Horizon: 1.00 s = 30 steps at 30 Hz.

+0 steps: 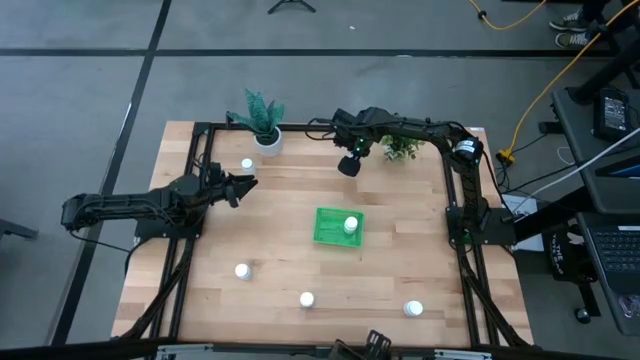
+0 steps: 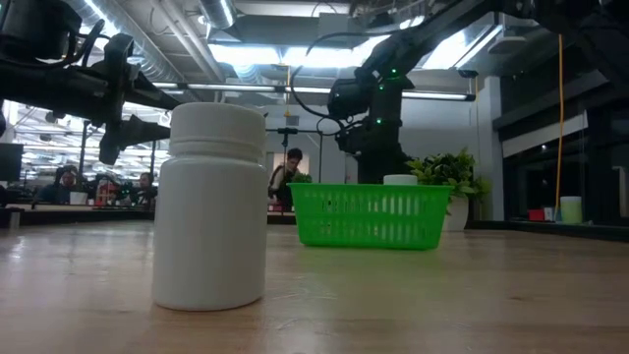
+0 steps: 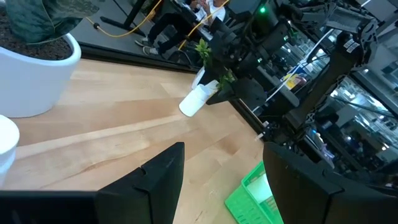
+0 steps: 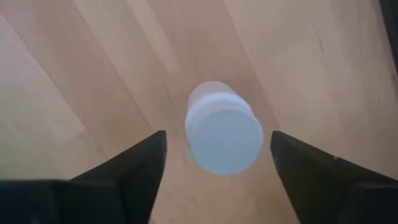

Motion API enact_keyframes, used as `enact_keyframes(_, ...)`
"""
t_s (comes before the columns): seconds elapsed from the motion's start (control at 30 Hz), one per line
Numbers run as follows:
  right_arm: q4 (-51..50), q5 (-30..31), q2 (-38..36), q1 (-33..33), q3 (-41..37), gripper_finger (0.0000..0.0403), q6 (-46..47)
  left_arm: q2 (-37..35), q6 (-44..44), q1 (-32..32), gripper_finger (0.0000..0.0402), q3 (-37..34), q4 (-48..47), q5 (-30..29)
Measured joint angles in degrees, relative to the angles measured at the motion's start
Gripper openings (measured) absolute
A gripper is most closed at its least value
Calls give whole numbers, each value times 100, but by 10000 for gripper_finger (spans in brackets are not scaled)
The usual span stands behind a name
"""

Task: Pick and place pill bottles into a basket
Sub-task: Put the top right medicine bottle into the green basket

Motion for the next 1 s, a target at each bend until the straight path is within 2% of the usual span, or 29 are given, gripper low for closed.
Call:
enact_keyframes(0.37,-11,-3,-14,1,2,146,-42,1,96,-1,212,0,0,-1)
enact_keyframes(0.47,-53,-177,-33,32,38,146,-55,2,150,0,212,0,0,-1)
enact_keyframes(0.63,-398,-266,-42,203,622,146,-114,2,220,-1,212,0,28,-17)
enact_keyframes(0.83,-1034,-260,-42,589,1892,146,-172,0,55,0,212,0,39,-381)
enact_keyframes(1.0,-1473,-258,-50,1100,2947,146,93,0,52,-1,212,1,39,-425)
